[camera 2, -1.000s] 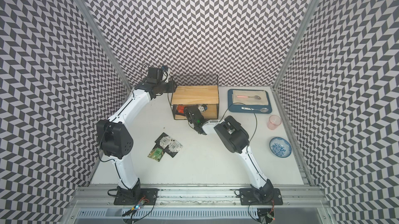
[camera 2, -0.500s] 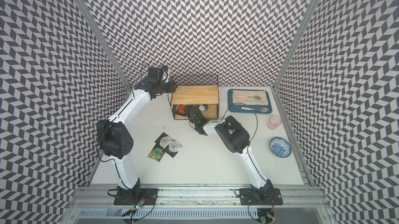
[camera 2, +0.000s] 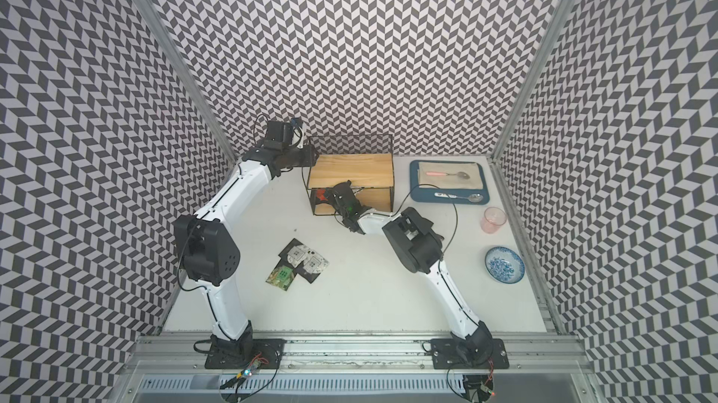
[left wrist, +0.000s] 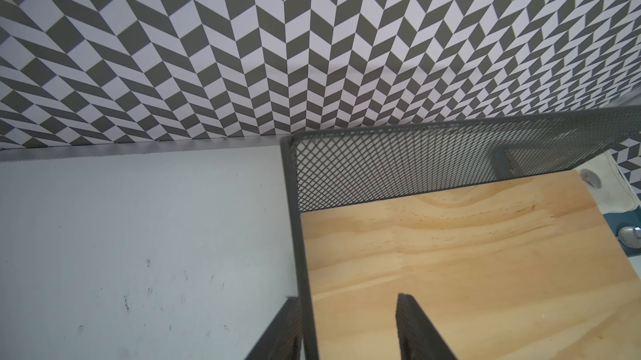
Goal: Remove the tea bags from the shelf
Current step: Pick up the tea bag from the shelf.
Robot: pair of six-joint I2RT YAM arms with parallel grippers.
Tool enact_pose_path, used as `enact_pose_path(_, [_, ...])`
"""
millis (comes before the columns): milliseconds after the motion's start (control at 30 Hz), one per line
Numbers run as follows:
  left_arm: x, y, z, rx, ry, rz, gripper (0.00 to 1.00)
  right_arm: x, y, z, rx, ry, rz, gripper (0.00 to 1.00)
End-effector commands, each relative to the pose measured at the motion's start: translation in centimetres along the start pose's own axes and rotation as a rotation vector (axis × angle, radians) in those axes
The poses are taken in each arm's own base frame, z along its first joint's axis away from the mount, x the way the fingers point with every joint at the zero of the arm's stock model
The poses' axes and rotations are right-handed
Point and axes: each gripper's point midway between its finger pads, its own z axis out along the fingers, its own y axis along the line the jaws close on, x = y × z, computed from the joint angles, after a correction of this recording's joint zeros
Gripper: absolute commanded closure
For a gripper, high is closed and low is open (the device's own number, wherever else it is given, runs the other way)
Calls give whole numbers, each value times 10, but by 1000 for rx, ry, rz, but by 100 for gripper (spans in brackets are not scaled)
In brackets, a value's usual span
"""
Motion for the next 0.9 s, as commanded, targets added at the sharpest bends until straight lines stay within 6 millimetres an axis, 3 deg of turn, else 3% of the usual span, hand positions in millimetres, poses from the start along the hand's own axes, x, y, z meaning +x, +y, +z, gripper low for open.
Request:
enact_pose_path(0, [13, -2, 18, 7, 45, 11, 52, 44, -68, 4, 168, 133, -61, 44])
enact_pose_path(267, [14, -3, 19, 9, 47, 13, 52, 59, -64, 11, 181, 201, -90, 44])
enact_pose_path(533, [11, -4, 17, 4, 42, 13, 52, 72, -88, 11, 288, 250, -106, 47])
enact_pose_path(767, [13, -5, 18, 6, 45, 18, 52, 78, -91, 15, 311, 278, -108, 48])
enact_pose_path(800, [13, -5, 17, 5, 45, 18, 52, 76, -91, 16, 310, 274, -104, 50])
enact_pose_path(867, [13, -5, 16, 4, 44, 18, 52, 74, -89, 17, 293, 271, -95, 65])
